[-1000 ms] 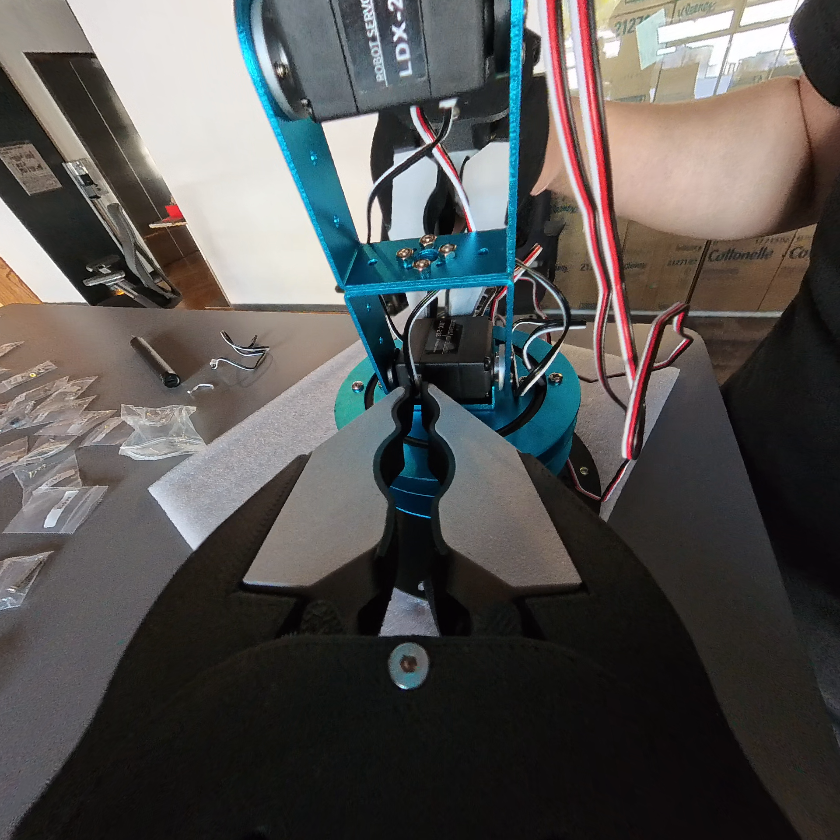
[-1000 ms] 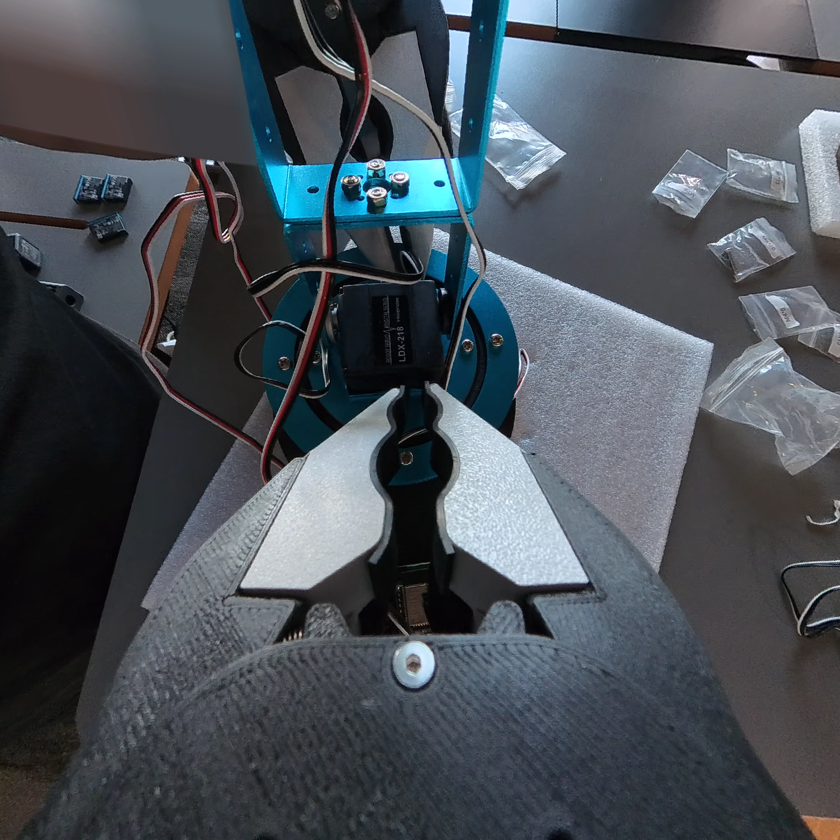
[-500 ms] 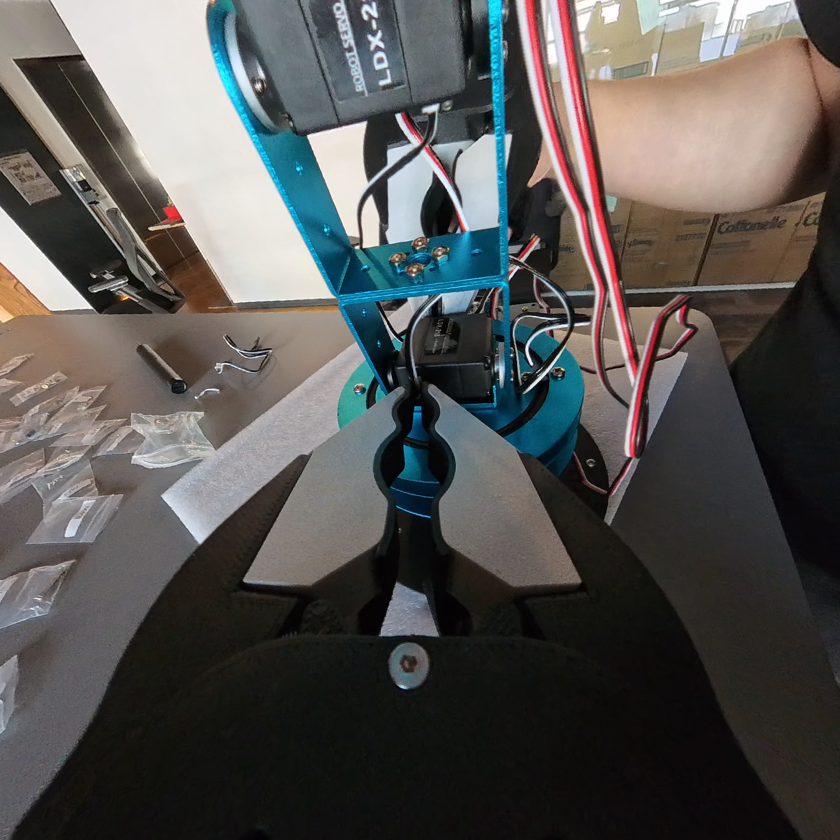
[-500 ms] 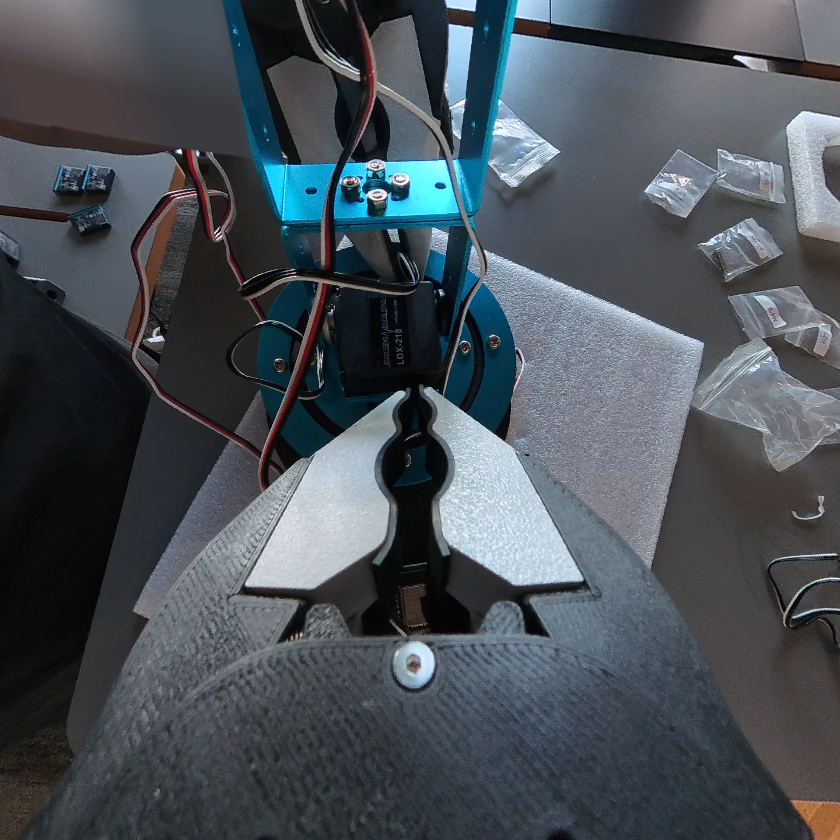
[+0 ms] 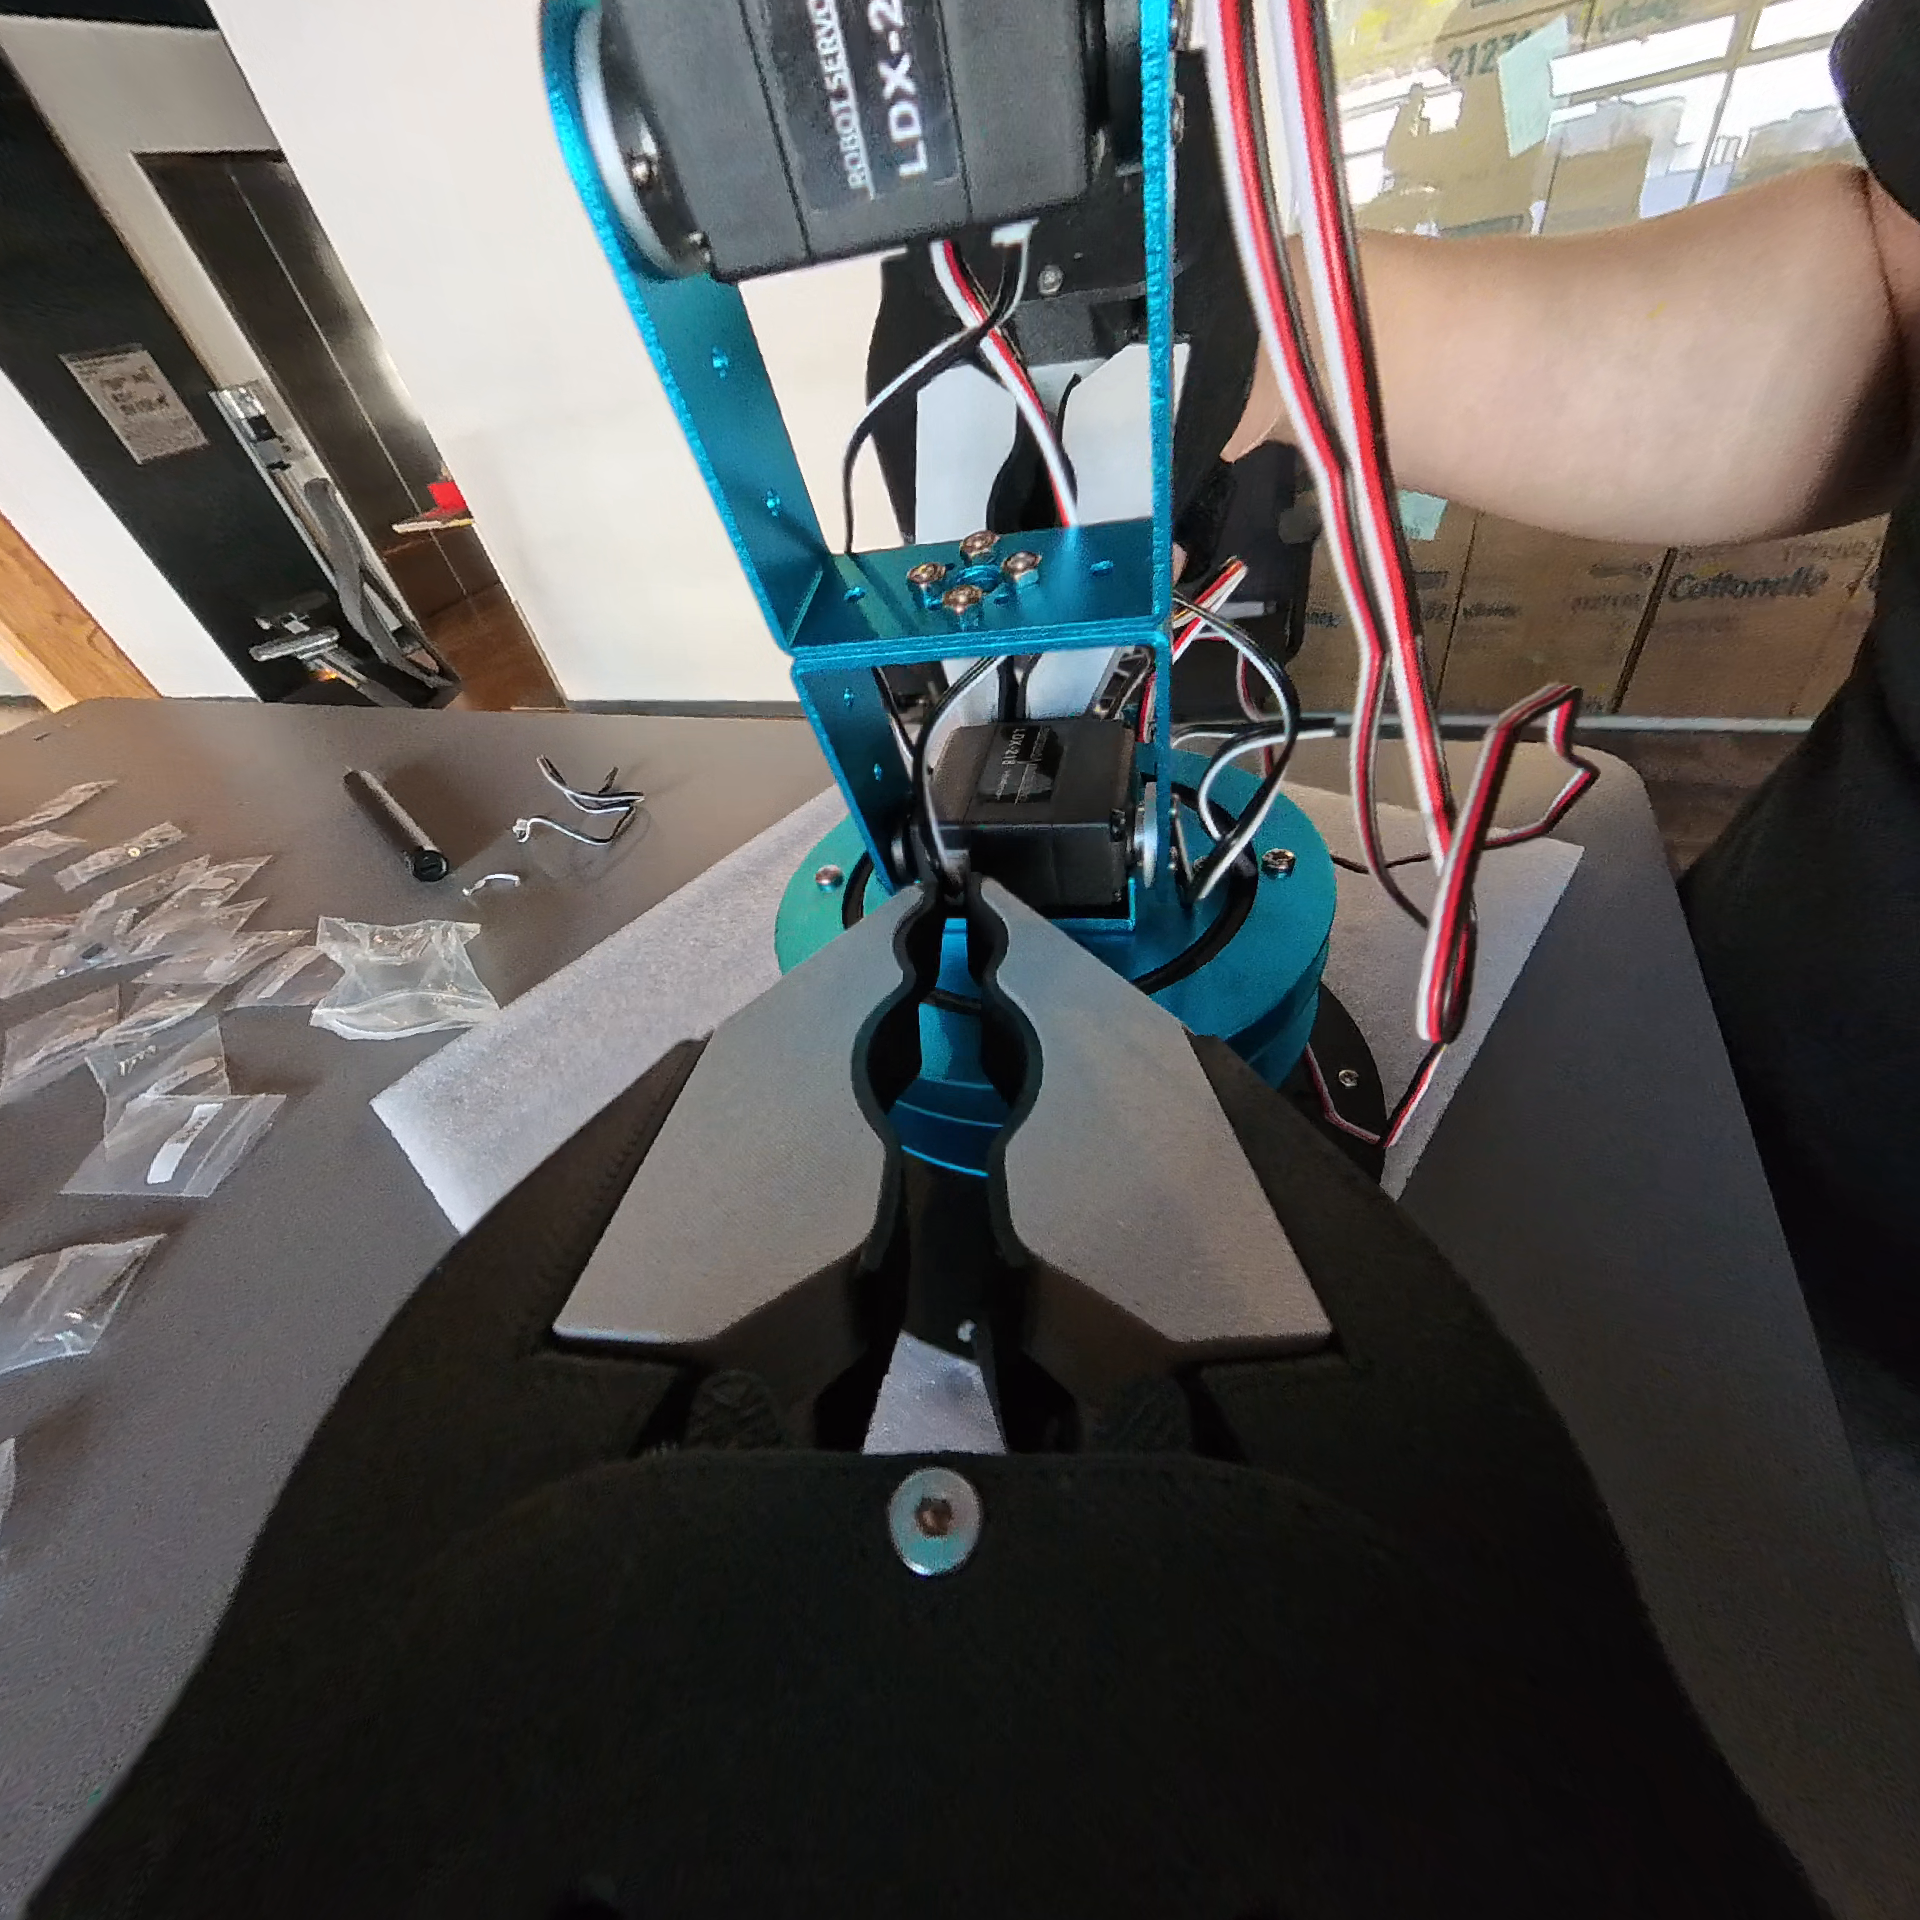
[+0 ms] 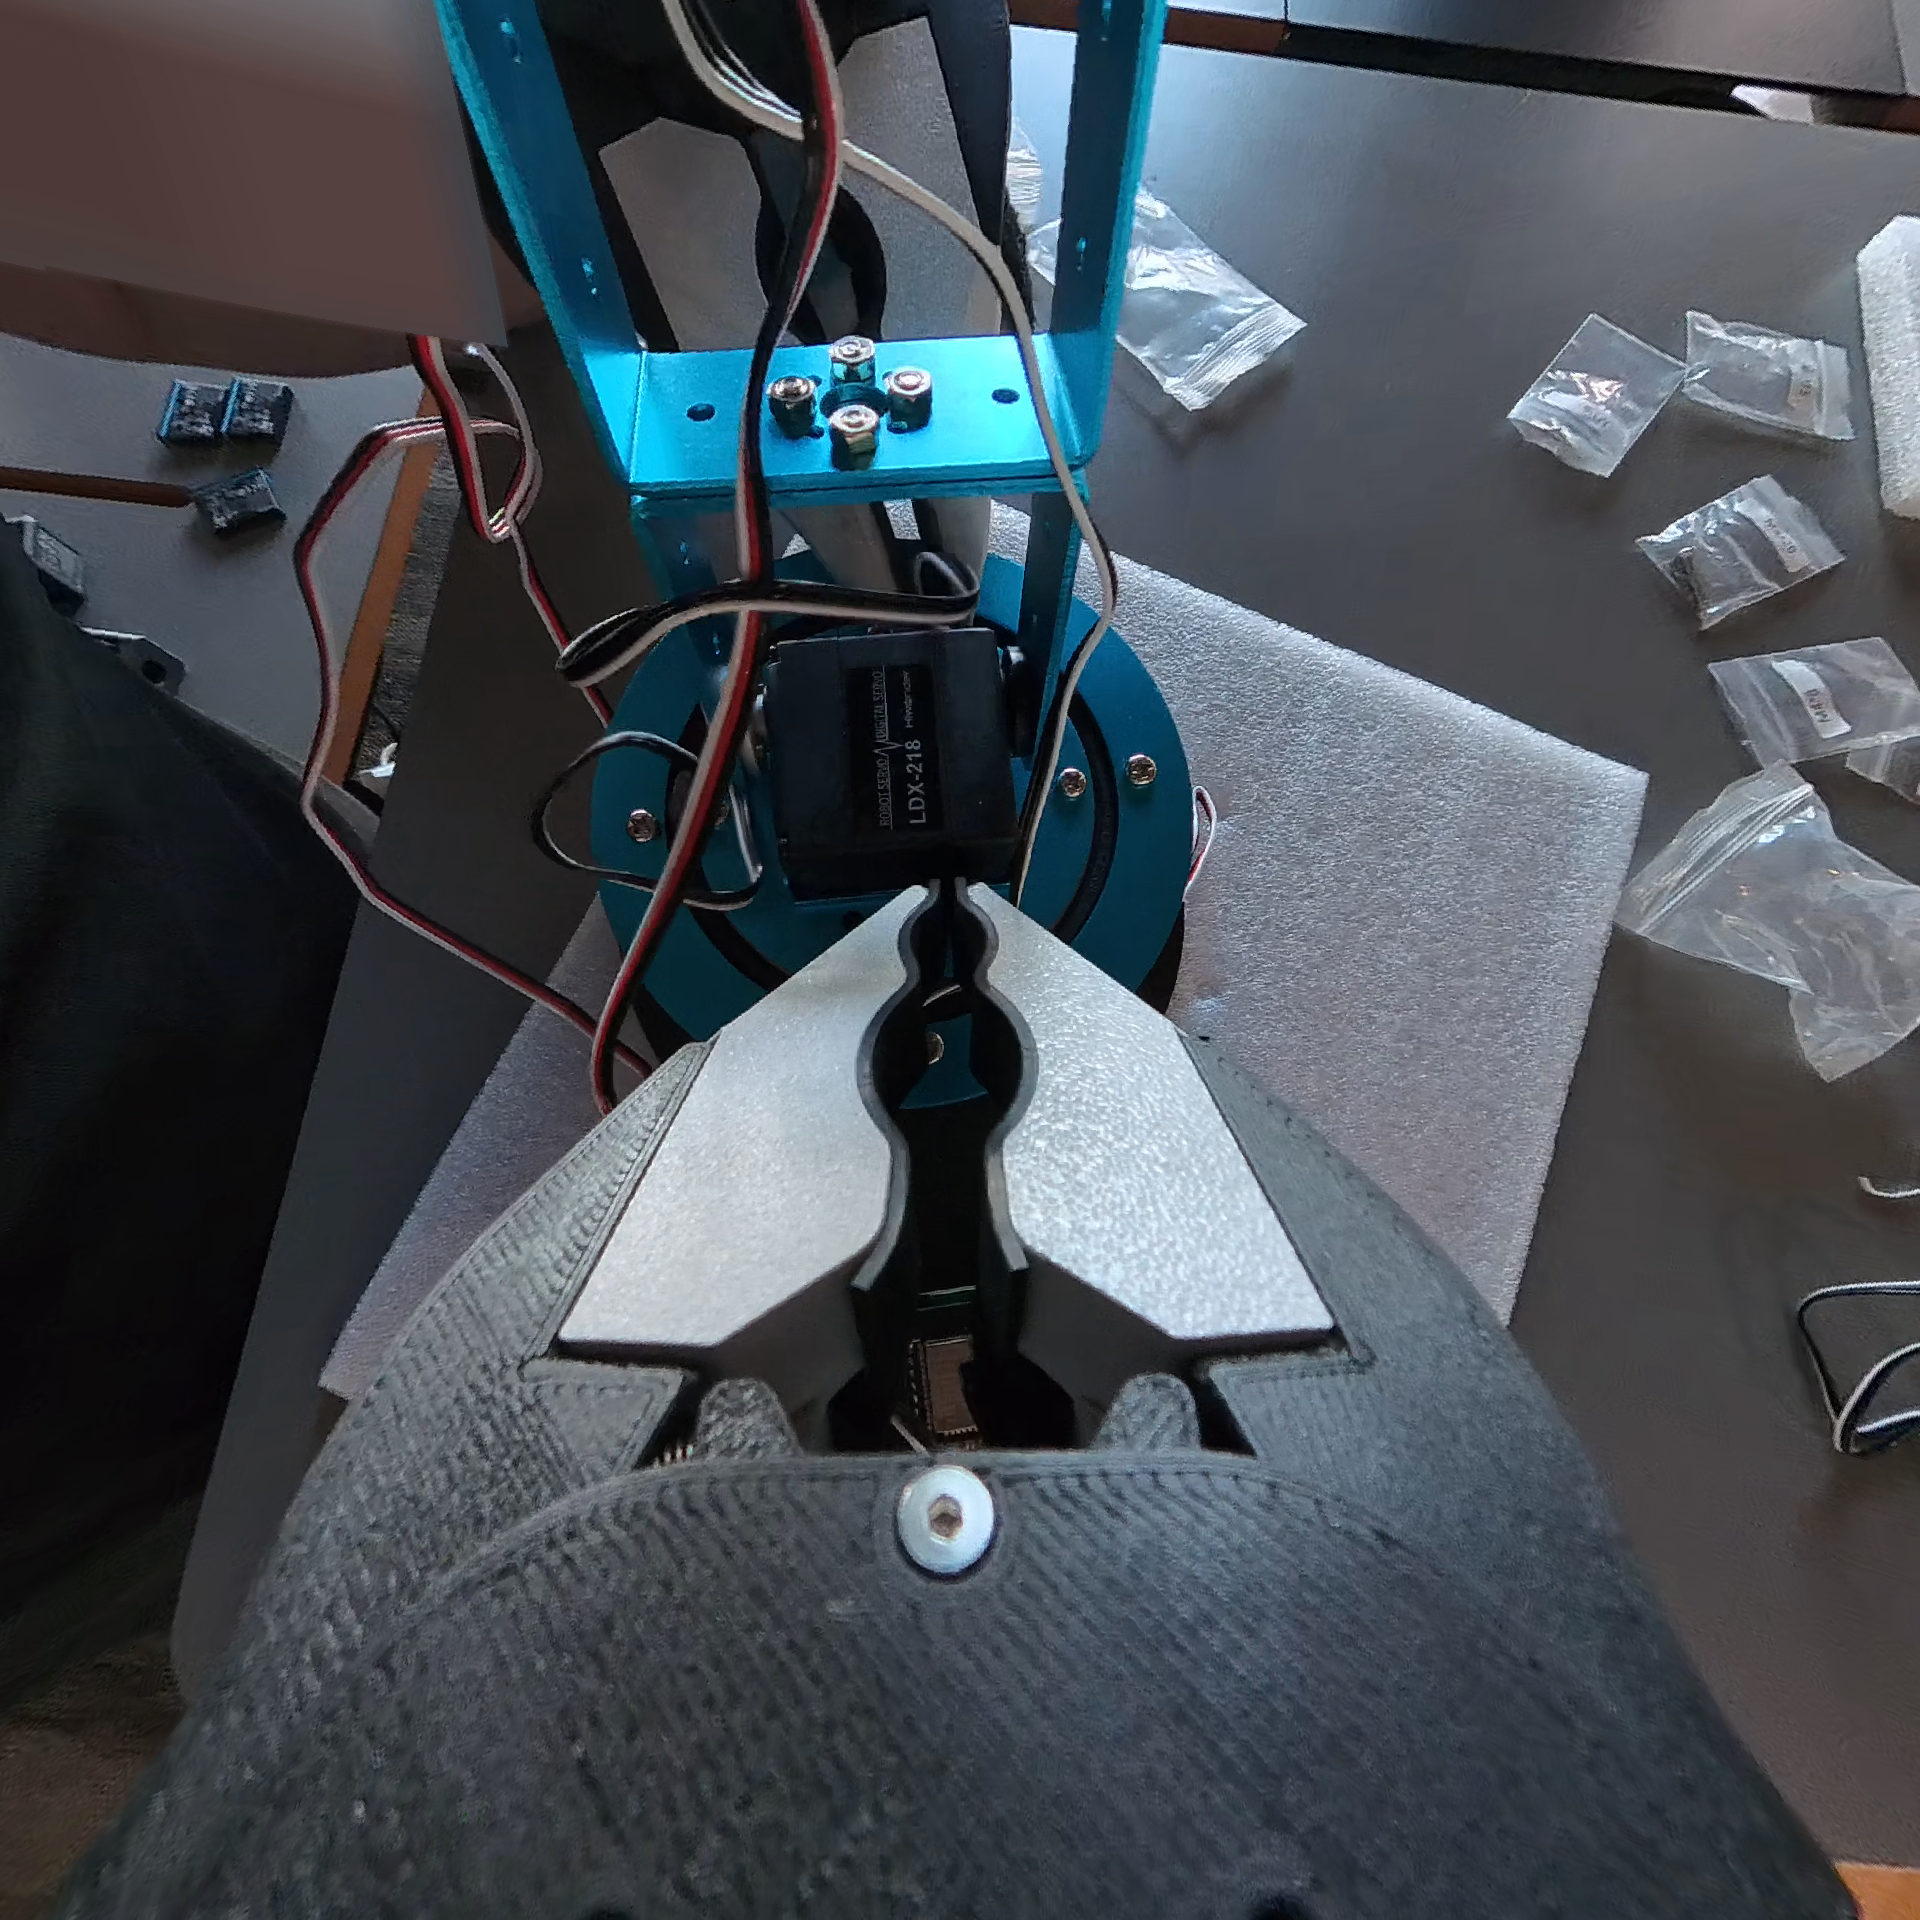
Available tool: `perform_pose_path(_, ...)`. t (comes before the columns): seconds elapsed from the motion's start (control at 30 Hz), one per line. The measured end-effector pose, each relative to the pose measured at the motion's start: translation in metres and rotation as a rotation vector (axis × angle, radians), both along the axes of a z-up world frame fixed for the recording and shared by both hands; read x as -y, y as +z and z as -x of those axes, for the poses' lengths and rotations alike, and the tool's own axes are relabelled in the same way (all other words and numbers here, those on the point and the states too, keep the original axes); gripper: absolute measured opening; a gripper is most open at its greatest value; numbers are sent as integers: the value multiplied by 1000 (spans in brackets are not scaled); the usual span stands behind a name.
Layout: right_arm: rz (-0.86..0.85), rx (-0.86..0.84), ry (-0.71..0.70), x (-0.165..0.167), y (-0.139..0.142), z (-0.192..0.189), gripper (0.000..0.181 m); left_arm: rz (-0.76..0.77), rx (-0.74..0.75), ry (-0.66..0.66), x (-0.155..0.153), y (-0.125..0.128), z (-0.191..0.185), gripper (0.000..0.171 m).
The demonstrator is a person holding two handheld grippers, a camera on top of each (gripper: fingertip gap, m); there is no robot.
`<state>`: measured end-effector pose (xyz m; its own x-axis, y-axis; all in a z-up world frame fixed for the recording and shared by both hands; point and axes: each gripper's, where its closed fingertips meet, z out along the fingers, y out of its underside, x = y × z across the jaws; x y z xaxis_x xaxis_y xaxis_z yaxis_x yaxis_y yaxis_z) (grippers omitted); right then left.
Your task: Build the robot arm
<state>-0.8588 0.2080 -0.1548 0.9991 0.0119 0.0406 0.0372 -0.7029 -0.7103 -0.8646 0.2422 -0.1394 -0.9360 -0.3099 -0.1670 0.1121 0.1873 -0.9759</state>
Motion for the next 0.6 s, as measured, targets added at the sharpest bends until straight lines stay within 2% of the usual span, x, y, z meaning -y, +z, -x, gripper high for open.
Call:
perform_pose_path(0.23, -10, 7, 9, 0, 0, 0, 0, 28, -72, -17, -2, 0, 1, 2)
perform_pose_path(0.3, -5, 12, 14, 0, 0, 1, 0, 42, -195, -14, -4, -3, 1, 4)
perform_pose_path(0.37, -5, 13, 21, 0, 0, 2, 0, 46, -395, 8, -7, -11, 0, 5)
perform_pose_path(0.43, -7, 12, 23, 0, 0, 3, 0, 127, -592, 28, -9, -8, -2, 2)
perform_pose_path(0.5, -11, 8, 23, 0, 0, 3, 0, 212, -769, -28, -9, -1, 3, 9)
perform_pose_path(0.53, -12, 6, 24, 0, 0, 3, 0, 234, -812, -29, -10, -1, 2, 11)
perform_pose_path(0.6, -13, 5, 26, 0, 0, 3, 0, 249, -806, 6, -12, -2, -1, 15)
